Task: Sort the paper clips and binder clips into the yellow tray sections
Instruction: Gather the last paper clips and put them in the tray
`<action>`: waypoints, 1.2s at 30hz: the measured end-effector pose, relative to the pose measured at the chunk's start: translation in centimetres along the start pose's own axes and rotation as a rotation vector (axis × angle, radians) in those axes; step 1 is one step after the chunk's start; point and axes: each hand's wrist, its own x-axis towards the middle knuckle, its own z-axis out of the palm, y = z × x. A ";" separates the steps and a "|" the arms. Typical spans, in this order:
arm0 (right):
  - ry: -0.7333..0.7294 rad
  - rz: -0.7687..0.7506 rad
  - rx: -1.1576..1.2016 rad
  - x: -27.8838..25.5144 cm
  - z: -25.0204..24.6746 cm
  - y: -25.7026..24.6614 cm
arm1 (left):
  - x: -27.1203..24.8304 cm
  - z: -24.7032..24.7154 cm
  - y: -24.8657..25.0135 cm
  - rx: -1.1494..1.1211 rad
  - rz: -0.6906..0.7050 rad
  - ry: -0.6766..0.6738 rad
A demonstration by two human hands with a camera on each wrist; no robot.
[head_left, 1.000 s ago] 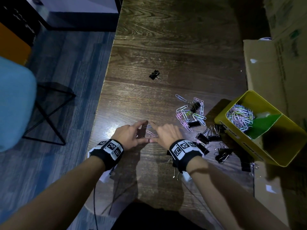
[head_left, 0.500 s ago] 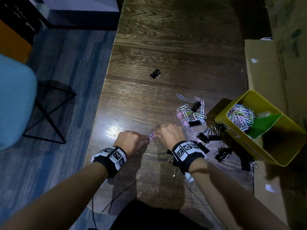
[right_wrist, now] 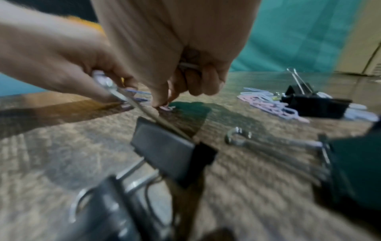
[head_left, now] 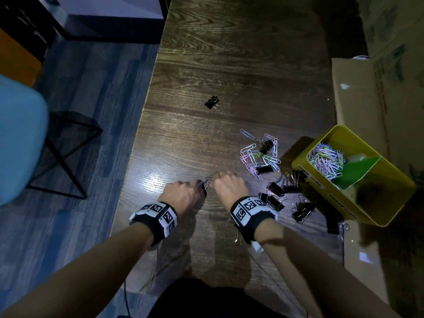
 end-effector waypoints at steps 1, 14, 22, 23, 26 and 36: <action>-0.007 0.026 0.013 0.2 0.2 -0.1 | 0.1 -0.1 -0.2 -0.009 -0.012 0.011; 0.031 0.006 0.065 -0.5 -0.5 0.2 | -0.1 -1.9 -1.2 -2.145 -0.273 -0.122; -0.006 -0.027 0.106 -0.8 -1.8 0.1 | 2.1 -2.2 0.2 -2.184 -0.328 -0.014; -0.030 -0.019 0.132 -0.8 -1.8 0.1 | 2.1 -2.2 0.1 -2.168 -0.327 0.002; -0.103 0.052 0.225 -0.2 -1.6 0.0 | 1.8 -1.9 -0.4 -2.105 -0.350 0.010; 0.046 0.347 0.651 0.9 -0.1 0.9 | 1.1 -0.4 -0.9 -1.837 -0.371 0.118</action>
